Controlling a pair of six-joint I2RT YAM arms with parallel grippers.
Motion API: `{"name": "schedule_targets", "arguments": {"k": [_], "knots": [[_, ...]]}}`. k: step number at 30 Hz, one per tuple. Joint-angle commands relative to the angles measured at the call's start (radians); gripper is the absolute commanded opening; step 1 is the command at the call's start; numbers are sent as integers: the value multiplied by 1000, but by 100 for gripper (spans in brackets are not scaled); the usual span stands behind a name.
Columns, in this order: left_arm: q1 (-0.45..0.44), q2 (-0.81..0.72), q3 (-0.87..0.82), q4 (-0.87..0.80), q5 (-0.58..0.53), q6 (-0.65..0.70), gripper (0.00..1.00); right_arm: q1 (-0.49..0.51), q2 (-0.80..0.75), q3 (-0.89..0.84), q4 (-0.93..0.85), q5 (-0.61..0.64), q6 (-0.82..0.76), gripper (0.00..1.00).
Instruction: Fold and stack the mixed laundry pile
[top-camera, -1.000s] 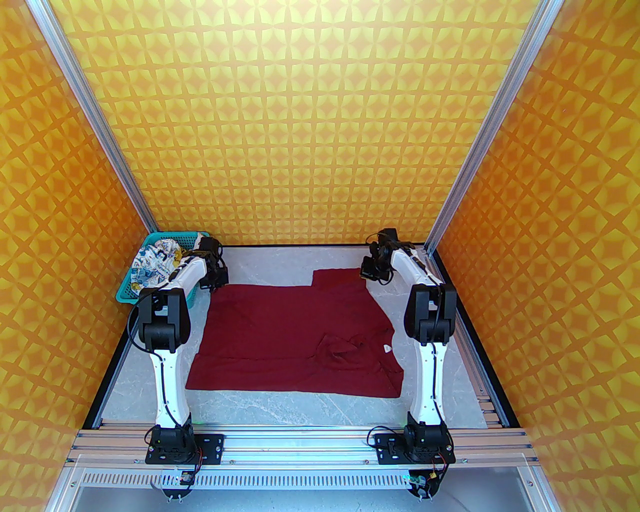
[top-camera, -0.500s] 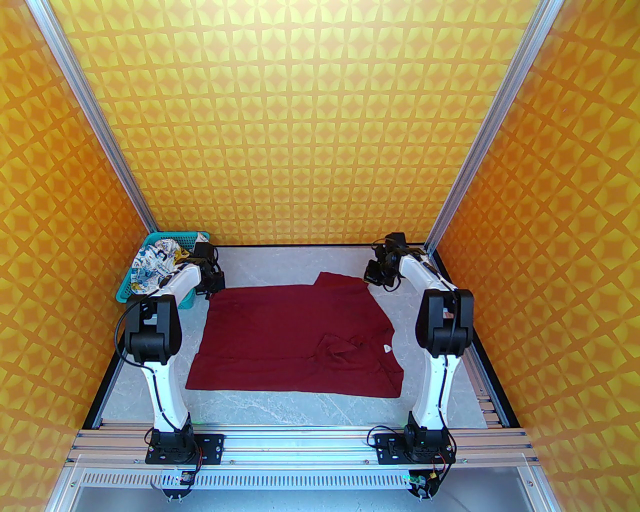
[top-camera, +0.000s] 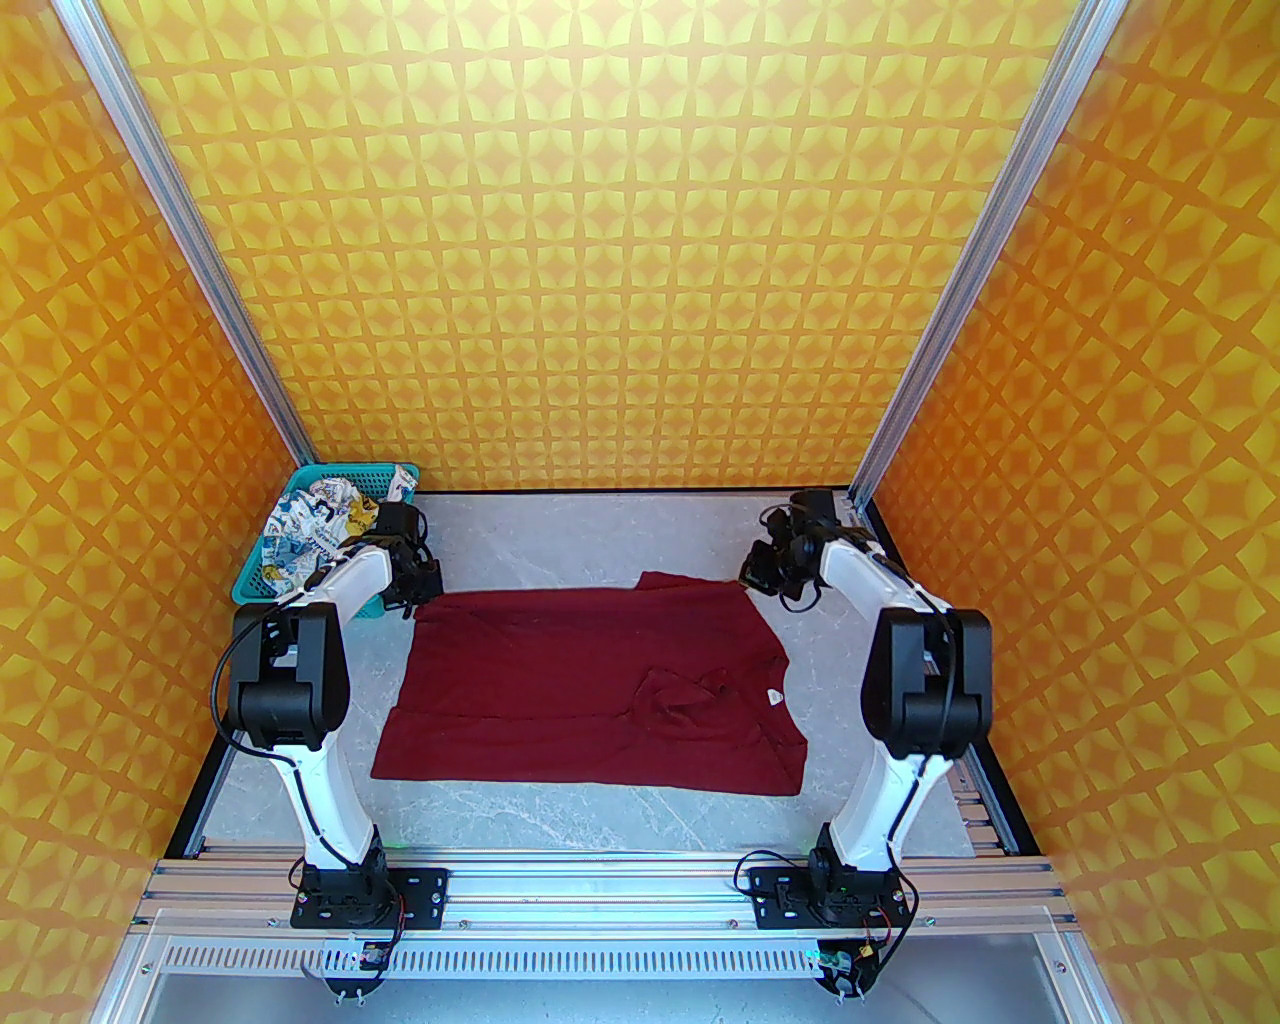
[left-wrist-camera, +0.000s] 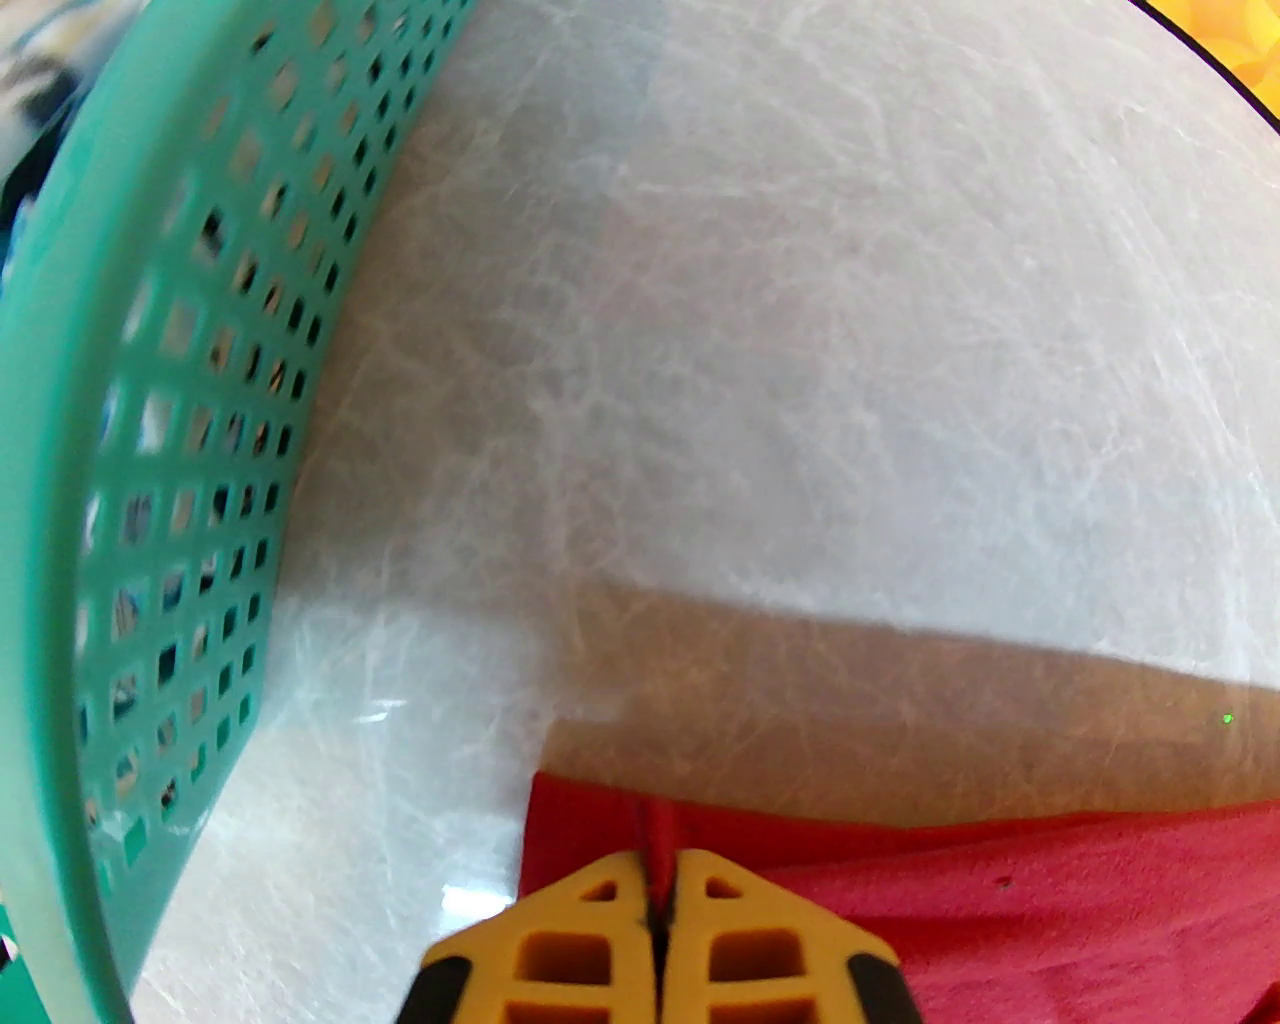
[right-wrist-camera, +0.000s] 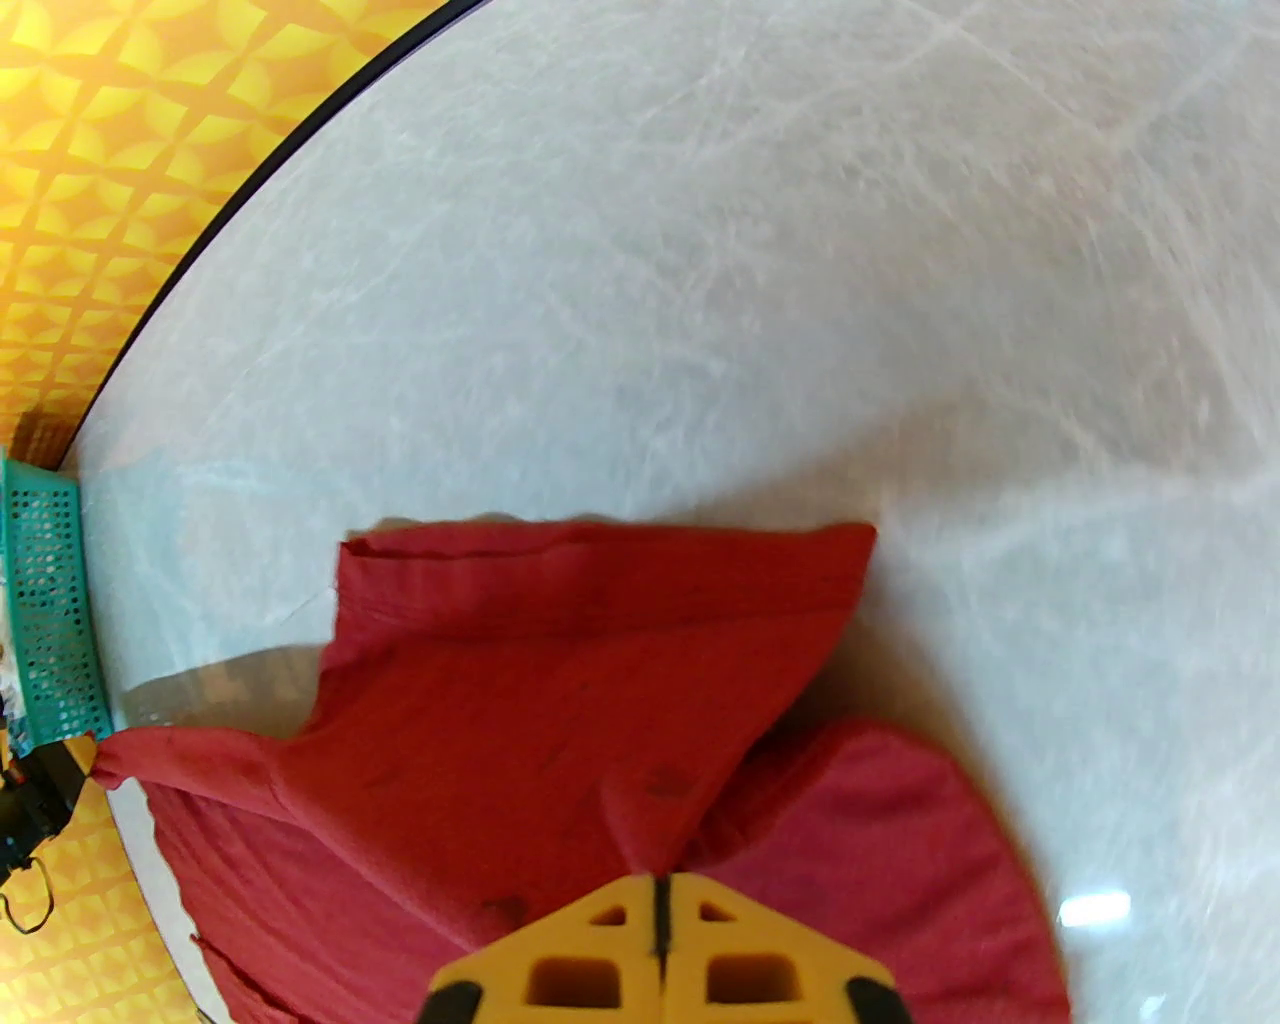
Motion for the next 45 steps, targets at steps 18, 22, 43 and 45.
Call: {"name": "schedule_targets", "arguments": {"k": [18,22,43,45], "knots": [[41,-246,-311,86,-16,-78,0,-5,-391,-510,125,15,57,0],[41,-226,-333,79,-41,-112,32,-5,-365,-587,168,-9,77,28],[-157,-108,-103,-35,-32,-52,18,345,19,15,-111,375,-56,52],[-157,-83,-114,-26,-27,-56,18,385,96,86,-128,392,-56,52]]}}
